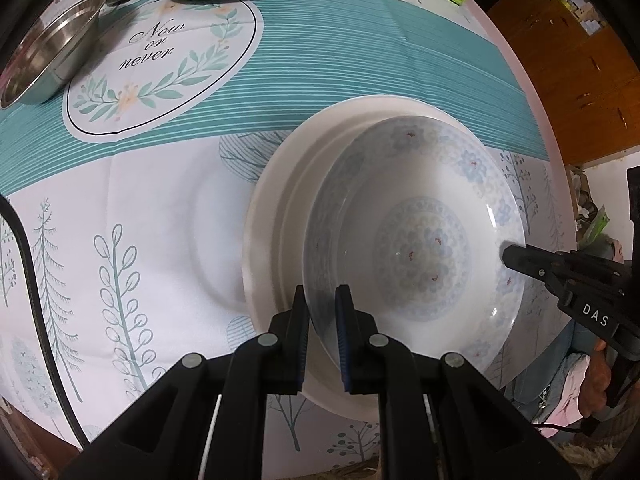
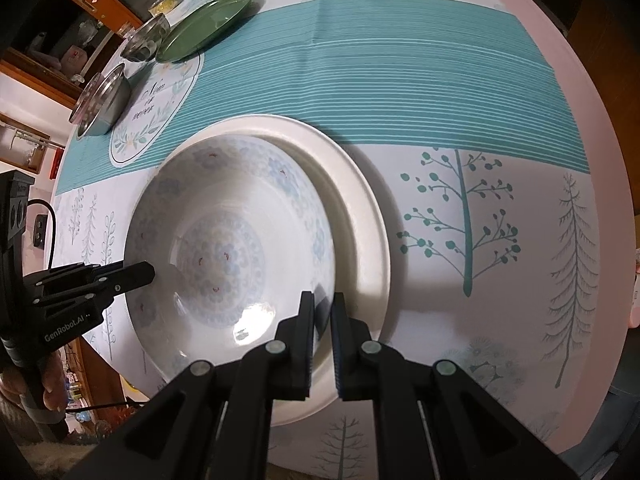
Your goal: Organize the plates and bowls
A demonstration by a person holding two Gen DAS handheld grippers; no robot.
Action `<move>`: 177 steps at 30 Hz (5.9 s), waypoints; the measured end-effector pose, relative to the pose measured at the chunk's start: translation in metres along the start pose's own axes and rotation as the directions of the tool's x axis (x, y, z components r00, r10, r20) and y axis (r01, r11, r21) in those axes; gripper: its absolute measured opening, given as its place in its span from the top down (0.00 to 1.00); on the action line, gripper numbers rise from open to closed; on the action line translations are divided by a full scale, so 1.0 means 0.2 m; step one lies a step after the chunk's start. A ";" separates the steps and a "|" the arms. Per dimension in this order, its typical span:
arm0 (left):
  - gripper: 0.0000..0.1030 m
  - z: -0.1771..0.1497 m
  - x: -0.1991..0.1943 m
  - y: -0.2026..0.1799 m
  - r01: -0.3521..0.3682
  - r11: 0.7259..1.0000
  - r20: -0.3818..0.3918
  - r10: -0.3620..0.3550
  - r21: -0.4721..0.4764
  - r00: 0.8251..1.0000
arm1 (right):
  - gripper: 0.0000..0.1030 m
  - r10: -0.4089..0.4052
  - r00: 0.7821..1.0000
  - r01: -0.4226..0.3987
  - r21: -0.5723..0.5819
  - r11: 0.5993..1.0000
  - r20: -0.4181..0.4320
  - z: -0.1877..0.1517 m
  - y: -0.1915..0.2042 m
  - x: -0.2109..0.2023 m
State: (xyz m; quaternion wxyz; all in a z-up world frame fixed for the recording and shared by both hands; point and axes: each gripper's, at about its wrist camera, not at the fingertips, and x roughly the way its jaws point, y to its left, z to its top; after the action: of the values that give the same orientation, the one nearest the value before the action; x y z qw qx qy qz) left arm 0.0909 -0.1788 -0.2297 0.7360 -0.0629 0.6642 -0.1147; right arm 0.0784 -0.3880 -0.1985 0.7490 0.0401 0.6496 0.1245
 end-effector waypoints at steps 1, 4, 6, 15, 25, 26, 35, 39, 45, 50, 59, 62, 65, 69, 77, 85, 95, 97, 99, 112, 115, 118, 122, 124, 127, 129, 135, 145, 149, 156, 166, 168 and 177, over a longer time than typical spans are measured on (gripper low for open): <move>0.90 0.00 0.00 0.00 0.002 1.000 0.000 -0.002 -0.002 1.000 | 0.93 0.000 1.000 0.000 0.001 1.000 -0.001 0.00 0.00 0.00; 0.90 0.00 0.00 0.00 0.005 1.000 0.000 -0.005 -0.004 1.000 | 0.92 0.008 1.000 -0.008 0.012 1.000 -0.001 0.00 -0.01 0.00; 0.89 0.00 -0.01 0.00 0.004 1.000 0.003 -0.004 -0.005 1.000 | 0.92 0.012 1.000 -0.012 0.021 1.000 0.001 0.00 -0.01 0.00; 0.62 0.00 -0.10 -0.02 -0.002 1.000 0.064 0.003 -0.004 0.998 | 0.92 -0.021 1.000 0.021 0.015 1.000 0.018 -0.01 0.01 -0.01; 0.47 0.00 -0.17 -0.05 -0.012 1.000 0.101 0.013 -0.007 0.995 | 0.92 -0.026 0.998 0.025 0.019 0.999 0.060 -0.02 0.02 -0.10; 0.45 -0.01 -0.18 -0.04 -0.012 1.000 0.103 0.013 -0.010 0.995 | 0.92 -0.022 0.997 0.021 0.017 1.000 0.067 -0.03 0.02 -0.11; 0.33 -0.05 -0.32 0.01 -0.033 0.999 0.154 0.036 -0.022 0.987 | 0.92 -0.005 0.994 0.006 -0.014 1.000 0.109 -0.03 0.12 -0.20; 0.30 -0.05 -0.41 0.03 -0.054 0.998 0.189 0.057 -0.021 0.980 | 0.92 0.030 0.992 -0.027 -0.027 0.999 0.120 -0.03 0.17 -0.23; 0.27 -0.04 -0.56 0.08 -0.076 0.997 0.249 0.079 -0.022 0.965 | 0.92 0.064 0.989 -0.056 -0.060 0.997 0.134 0.02 0.28 -0.27; 0.27 0.07 -0.72 0.16 -0.108 0.994 0.308 0.108 -0.017 0.945 | 0.92 0.092 0.982 -0.073 -0.118 0.990 0.163 0.14 0.41 -0.36; 0.22 0.40 -1.00 0.39 -0.124 0.991 0.400 0.134 -0.052 0.906 | 0.66 0.089 0.958 -0.038 -0.187 0.982 0.272 0.45 0.59 -0.61; 0.22 0.56 -1.05 0.46 -0.107 0.992 0.415 0.123 -0.060 0.901 | 0.66 0.082 0.949 -0.028 -0.177 0.984 0.303 0.61 0.62 -0.68; 0.20 0.75 -1.06 0.52 -0.086 0.994 0.411 0.105 -0.062 0.906 | 0.66 0.072 0.945 -0.024 -0.150 0.988 0.319 0.77 0.62 -0.72; 0.17 0.98 -0.97 0.59 -0.033 0.997 0.357 0.057 -0.073 0.932 | 0.66 0.049 0.948 -0.014 -0.112 0.994 0.315 0.99 0.63 -0.69; 0.17 1.29 -0.63 0.70 0.030 0.995 0.231 -0.006 -0.100 0.973 | 0.66 0.076 0.973 -0.072 -0.023 0.997 0.218 1.35 0.57 -0.40; 0.24 1.42 -0.35 0.82 0.045 0.987 0.158 -0.020 -0.153 0.987 | 0.66 0.120 0.986 -0.130 0.074 0.989 0.118 1.55 0.49 -0.04; 0.35 1.50 -0.17 0.84 0.057 0.983 0.126 -0.035 -0.177 0.991 | 0.66 0.135 0.988 -0.145 0.137 0.980 0.075 1.65 0.42 0.20; 0.37 1.51 -0.15 0.86 0.067 0.980 0.119 -0.044 -0.188 0.992 | 0.66 0.126 0.989 -0.135 0.141 0.981 0.074 1.66 0.42 0.22; 0.39 1.52 -0.13 0.87 0.071 0.979 0.118 -0.048 -0.193 0.992 | 0.66 0.124 0.990 -0.132 0.142 0.981 0.068 1.68 0.42 0.25; 0.53 1.54 -0.07 0.92 0.105 0.972 0.114 -0.082 -0.211 0.990 | 0.75 0.112 0.993 -0.115 0.133 0.984 0.032 1.72 0.43 0.40; 0.57 1.55 -0.06 0.94 0.105 0.971 0.114 -0.082 -0.216 0.990 | 0.78 0.107 0.994 -0.110 0.131 0.985 0.024 1.73 0.43 0.42; 0.61 1.55 -0.05 0.96 0.095 0.971 0.113 -0.071 -0.221 0.991 | 0.80 0.107 0.994 -0.109 0.131 0.985 0.022 1.73 0.44 0.44; 0.73 1.56 -0.04 0.98 0.092 0.972 0.110 -0.069 -0.217 0.992 | 0.83 0.103 0.995 -0.104 0.127 0.986 0.018 1.73 0.45 0.45; 0.76 1.57 -0.03 0.99 0.088 0.971 0.111 -0.065 -0.221 0.992 | 0.85 0.098 0.995 -0.099 0.126 0.987 0.018 1.74 0.45 0.46; 0.80 1.57 -0.02 1.00 0.085 0.970 0.111 -0.061 -0.227 0.992 | 0.88 0.090 0.996 -0.092 0.127 0.988 0.018 1.74 0.45 0.47; 0.83 1.57 -0.01 1.00 0.081 0.970 0.112 -0.056 -0.229 0.992 | 0.90 0.086 0.996 -0.088 0.127 0.988 0.020 1.74 0.45 0.47; 0.93 1.57 0.01 0.99 0.044 0.975 0.117 -0.019 -0.217 0.993 | 0.91 0.089 0.996 -0.091 0.110 0.990 0.024 1.73 0.44 0.46; 0.94 1.53 -0.11 0.89 0.076 0.979 0.144 -0.049 -0.189 0.988 | 0.91 0.118 0.992 -0.122 0.117 0.986 0.041 1.66 0.38 0.37; 0.94 1.49 -0.21 0.81 0.098 0.983 0.158 -0.073 -0.156 0.985 | 0.91 0.136 0.989 -0.142 0.111 0.984 0.062 1.60 0.36 0.25; 0.94 1.30 -0.38 0.66 0.140 0.984 0.170 -0.120 -0.109 0.978 | 0.91 0.135 0.985 -0.146 0.097 0.985 0.107 1.42 0.31 0.02; 0.94 0.84 -0.50 0.34 0.182 0.982 0.136 -0.173 -0.056 0.976 | 0.92 0.126 0.981 -0.138 0.074 0.988 0.148 0.94 0.17 -0.30; 0.94 0.75 -0.52 0.30 0.192 0.980 0.136 -0.183 -0.053 0.974 | 0.92 0.129 0.980 -0.141 0.071 0.987 0.150 0.85 0.14 -0.33; 0.94 0.36 -0.43 0.13 0.193 0.980 0.106 -0.188 -0.040 0.976 | 0.92 0.134 0.984 -0.142 0.063 0.988 0.119 0.38 0.03 -0.35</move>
State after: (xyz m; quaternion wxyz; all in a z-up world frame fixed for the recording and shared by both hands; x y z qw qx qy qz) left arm 0.1560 -0.1356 -0.1450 0.7528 -0.1505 0.6192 -0.1650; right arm 0.1433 -0.3909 -0.1178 0.7726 0.1189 0.6053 0.1502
